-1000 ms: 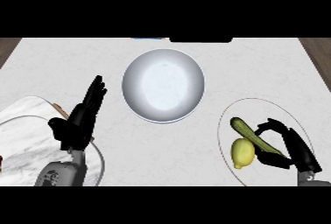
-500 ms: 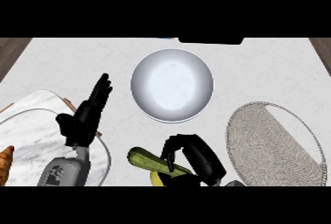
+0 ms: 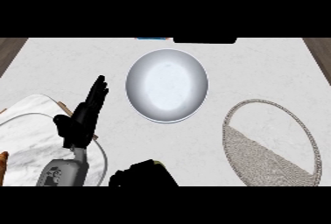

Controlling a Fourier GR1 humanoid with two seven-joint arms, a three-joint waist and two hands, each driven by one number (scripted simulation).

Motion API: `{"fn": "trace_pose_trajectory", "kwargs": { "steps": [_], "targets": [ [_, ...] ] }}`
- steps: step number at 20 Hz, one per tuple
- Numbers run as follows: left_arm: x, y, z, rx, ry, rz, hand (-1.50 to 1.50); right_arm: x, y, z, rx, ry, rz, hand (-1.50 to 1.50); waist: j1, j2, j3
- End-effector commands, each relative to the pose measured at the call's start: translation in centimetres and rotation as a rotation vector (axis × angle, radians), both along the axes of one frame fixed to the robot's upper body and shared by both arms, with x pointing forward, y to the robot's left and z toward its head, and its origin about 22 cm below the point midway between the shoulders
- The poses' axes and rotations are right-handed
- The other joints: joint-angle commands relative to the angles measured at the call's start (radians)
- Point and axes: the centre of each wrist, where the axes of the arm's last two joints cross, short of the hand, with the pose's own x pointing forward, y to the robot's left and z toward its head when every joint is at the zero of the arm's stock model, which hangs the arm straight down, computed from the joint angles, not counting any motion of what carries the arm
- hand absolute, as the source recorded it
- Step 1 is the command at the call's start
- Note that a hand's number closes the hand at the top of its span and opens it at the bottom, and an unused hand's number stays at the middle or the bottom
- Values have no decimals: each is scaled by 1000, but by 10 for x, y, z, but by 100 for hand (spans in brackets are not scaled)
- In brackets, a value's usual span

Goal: Pick the squash from the placemat and place it in the bowl

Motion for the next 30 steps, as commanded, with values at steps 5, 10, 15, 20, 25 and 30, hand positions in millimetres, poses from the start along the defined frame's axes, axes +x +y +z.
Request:
{"fn": "trace_pose_trajectory", "kwargs": {
  "steps": [5,10,15,20,25,30],
  "targets": [
    [1,9,-1,-11,-2,17,0,-20,9,84,-3,-77,-133,150,-10,-1,-2],
    [7,-7,5,0,0,-6,0,8,33,126,-6,-77,-223,150,13,5,-1],
    [2,4,9,0,-4,-30,0,26,54,170,-23,-80,-308,150,19,4,-1],
    [4,-2,-2,-3,-14,-17,0,60,65,187,-67,-26,-351,150,2,11,1],
    [10,-1,10,3,-11,2,0,94,79,179,-245,-104,-489,150,-6,10,1],
    [-6,1,5,-9,-8,-15,0,153,55,143,-366,-157,-548,150,-1,14,2]
  ]
}}
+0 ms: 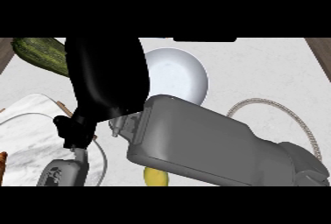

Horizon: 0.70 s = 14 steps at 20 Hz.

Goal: Pick the squash from the placemat and place it in the bowl

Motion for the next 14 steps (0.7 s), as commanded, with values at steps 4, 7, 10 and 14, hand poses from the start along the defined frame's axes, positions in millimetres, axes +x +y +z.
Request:
{"fn": "trace_pose_trajectory", "kwargs": {
  "steps": [4,7,10,14],
  "targets": [
    [0,-7,-6,1,-13,8,0,57,-21,-42,-67,42,-114,150,-7,2,1],
    [-9,3,10,5,-4,0,0,68,-22,-56,-105,44,-139,150,-1,0,1],
    [-4,-10,6,2,-8,24,0,93,-46,-75,-113,44,-147,150,-2,2,1],
    [-5,2,7,3,-2,4,0,111,-71,-102,-129,112,-160,150,-4,2,1]
  ]
}}
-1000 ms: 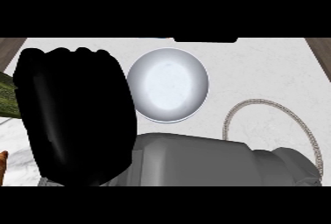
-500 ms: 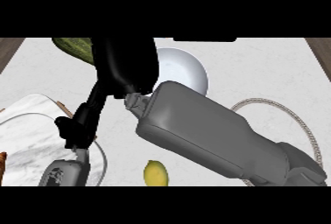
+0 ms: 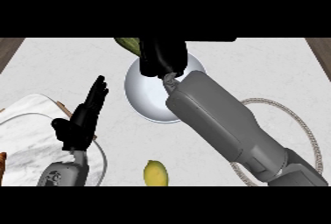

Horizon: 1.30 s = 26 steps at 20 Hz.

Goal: Pick the squash from the placemat and place it in the bowl

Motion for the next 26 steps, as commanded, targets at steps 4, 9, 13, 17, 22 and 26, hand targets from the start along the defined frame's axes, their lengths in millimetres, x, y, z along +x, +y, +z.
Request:
{"fn": "trace_pose_trajectory", "kwargs": {
  "steps": [4,9,13,17,22,26],
  "targets": [
    [10,14,1,10,11,-23,0,22,-18,-34,89,222,-3,150,2,2,0],
    [6,7,4,9,-1,-9,0,30,-68,-78,165,292,151,-150,0,3,1],
    [14,3,3,-9,-8,-10,0,28,-49,-63,306,222,223,-150,1,3,0],
    [7,-6,4,-3,0,3,0,26,-57,-53,425,81,229,-150,-6,-2,1],
    [11,0,7,-3,12,12,0,21,-81,-12,559,75,185,-150,-25,-9,1],
    [12,20,2,-15,12,8,0,8,-94,-26,632,131,164,-150,-19,-6,0]
  ]
}}
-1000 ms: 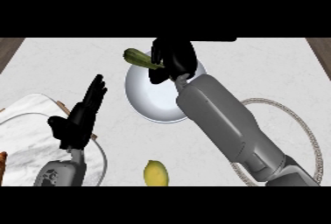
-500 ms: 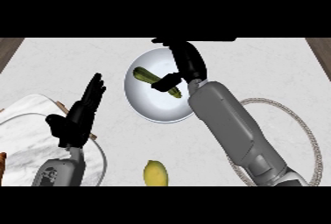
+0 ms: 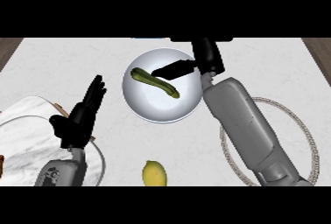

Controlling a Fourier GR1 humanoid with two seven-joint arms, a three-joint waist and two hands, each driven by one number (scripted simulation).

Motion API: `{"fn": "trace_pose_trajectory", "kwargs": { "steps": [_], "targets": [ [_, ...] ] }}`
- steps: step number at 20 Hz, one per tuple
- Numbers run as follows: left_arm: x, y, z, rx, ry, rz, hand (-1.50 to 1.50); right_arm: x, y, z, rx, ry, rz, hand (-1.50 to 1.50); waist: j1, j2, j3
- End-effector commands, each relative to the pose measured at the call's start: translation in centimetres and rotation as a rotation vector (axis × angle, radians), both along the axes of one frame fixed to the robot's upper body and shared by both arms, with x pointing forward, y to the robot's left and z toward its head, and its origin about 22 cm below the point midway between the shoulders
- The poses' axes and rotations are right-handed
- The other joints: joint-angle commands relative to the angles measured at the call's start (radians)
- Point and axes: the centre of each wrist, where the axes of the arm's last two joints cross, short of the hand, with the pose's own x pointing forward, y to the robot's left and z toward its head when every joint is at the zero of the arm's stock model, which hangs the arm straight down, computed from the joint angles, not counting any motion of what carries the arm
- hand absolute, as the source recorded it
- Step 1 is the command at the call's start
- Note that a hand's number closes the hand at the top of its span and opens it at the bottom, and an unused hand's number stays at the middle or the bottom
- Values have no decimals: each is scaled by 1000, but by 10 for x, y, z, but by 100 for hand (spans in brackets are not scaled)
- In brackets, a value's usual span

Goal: Pick the squash from the placemat and place it in the bowl

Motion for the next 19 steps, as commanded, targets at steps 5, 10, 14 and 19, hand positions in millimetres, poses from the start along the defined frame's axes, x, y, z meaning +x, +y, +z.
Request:
{"fn": "trace_pose_trajectory", "kwargs": {
  "steps": [5,10,14,19],
  "targets": [
    [-2,-19,0,1,-10,7,0,-13,-69,21,192,61,37,-150,-6,-1,0],
    [-17,-11,10,-17,3,2,0,-37,-92,-7,211,87,97,-150,2,-1,0],
    [-6,-4,-17,14,-13,10,0,-45,-119,-28,201,88,151,-150,-1,2,0],
    [2,-15,5,-13,-10,-4,0,-60,-138,-26,192,95,147,-150,0,2,0]
  ]
}}
